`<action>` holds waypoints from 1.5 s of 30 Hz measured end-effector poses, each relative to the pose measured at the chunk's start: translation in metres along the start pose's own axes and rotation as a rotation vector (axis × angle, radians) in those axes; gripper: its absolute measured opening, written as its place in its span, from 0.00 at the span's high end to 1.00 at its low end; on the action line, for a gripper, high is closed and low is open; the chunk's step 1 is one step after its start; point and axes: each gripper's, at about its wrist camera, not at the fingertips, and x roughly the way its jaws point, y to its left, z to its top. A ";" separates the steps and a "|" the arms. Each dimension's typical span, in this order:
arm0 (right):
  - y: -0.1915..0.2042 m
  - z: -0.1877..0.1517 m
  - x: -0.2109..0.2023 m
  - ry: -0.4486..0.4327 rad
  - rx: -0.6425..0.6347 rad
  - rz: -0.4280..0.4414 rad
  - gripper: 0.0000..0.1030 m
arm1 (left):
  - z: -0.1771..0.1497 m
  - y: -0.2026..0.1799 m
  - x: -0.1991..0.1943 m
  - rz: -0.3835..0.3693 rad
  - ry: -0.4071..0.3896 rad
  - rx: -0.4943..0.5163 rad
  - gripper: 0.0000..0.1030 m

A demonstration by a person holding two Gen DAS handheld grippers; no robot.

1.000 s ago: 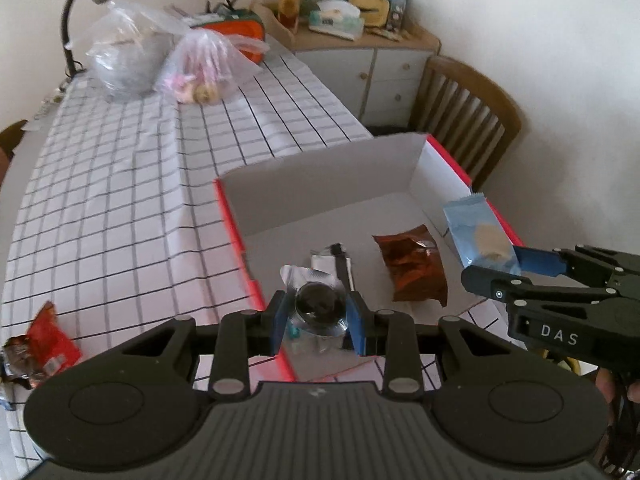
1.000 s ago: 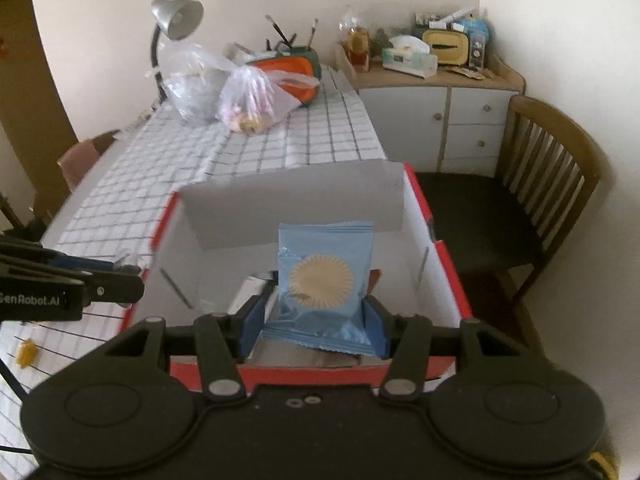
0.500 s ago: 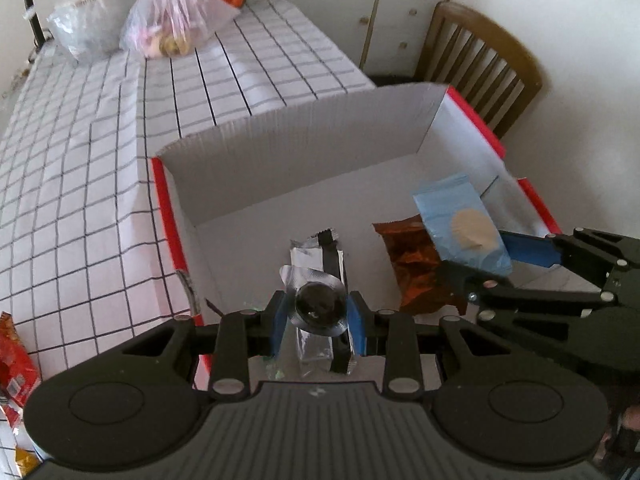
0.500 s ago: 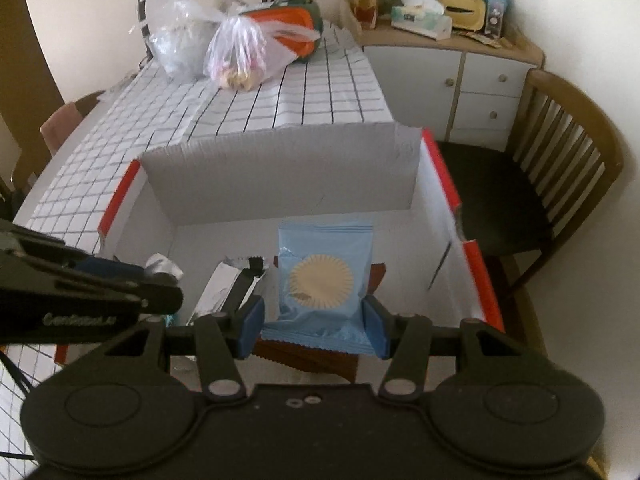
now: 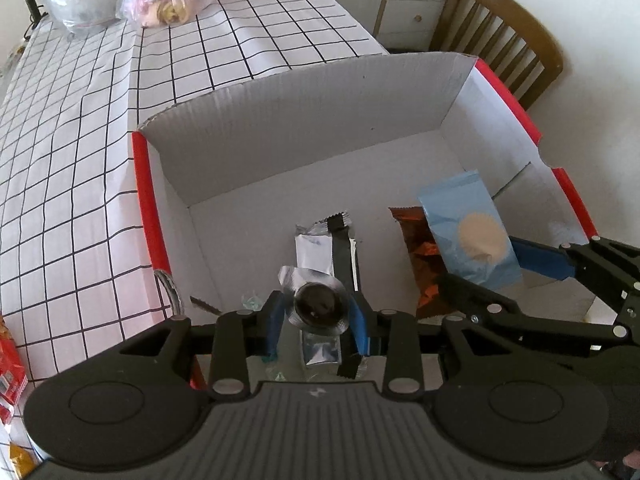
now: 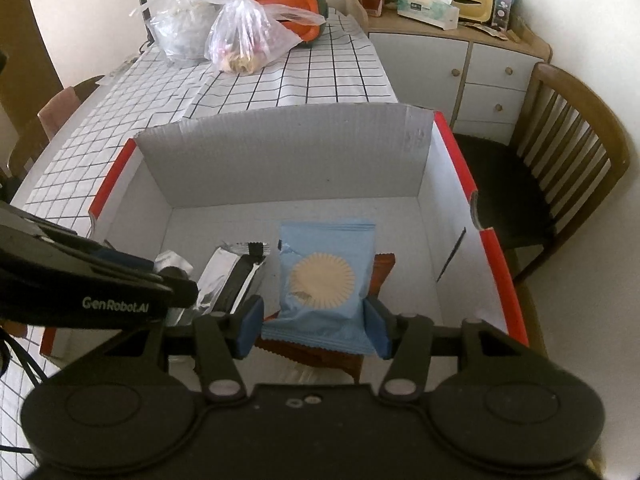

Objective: Organize snacks
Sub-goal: 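Lower both snacks into the box and open both tools, then move both open tools back to the snack pile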

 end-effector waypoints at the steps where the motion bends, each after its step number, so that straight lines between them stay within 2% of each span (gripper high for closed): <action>1: 0.000 -0.001 -0.001 -0.001 -0.002 0.002 0.47 | -0.001 0.000 0.000 0.001 -0.002 -0.005 0.65; 6: 0.002 -0.002 -0.006 -0.014 -0.003 0.005 0.42 | -0.003 0.004 -0.004 -0.002 -0.013 -0.014 0.64; 11: 0.001 -0.003 -0.015 -0.033 0.011 0.014 0.39 | -0.006 0.008 -0.015 0.001 -0.040 -0.018 0.53; 16: 0.003 -0.003 -0.031 -0.062 0.009 0.028 0.28 | -0.012 0.011 -0.033 -0.008 -0.081 -0.018 0.50; 20: 0.008 -0.004 -0.046 -0.089 -0.007 0.050 0.25 | -0.020 0.015 -0.050 -0.017 -0.117 -0.029 0.46; 31: 0.033 -0.008 -0.086 -0.149 -0.033 0.105 0.14 | -0.049 0.037 -0.099 -0.034 -0.226 -0.047 0.39; 37: 0.050 -0.010 -0.103 -0.173 -0.041 0.157 0.08 | -0.072 0.057 -0.123 -0.044 -0.273 -0.070 0.35; 45: 0.088 -0.012 -0.109 -0.187 -0.069 0.233 0.02 | -0.100 0.095 -0.145 -0.019 -0.320 -0.127 0.32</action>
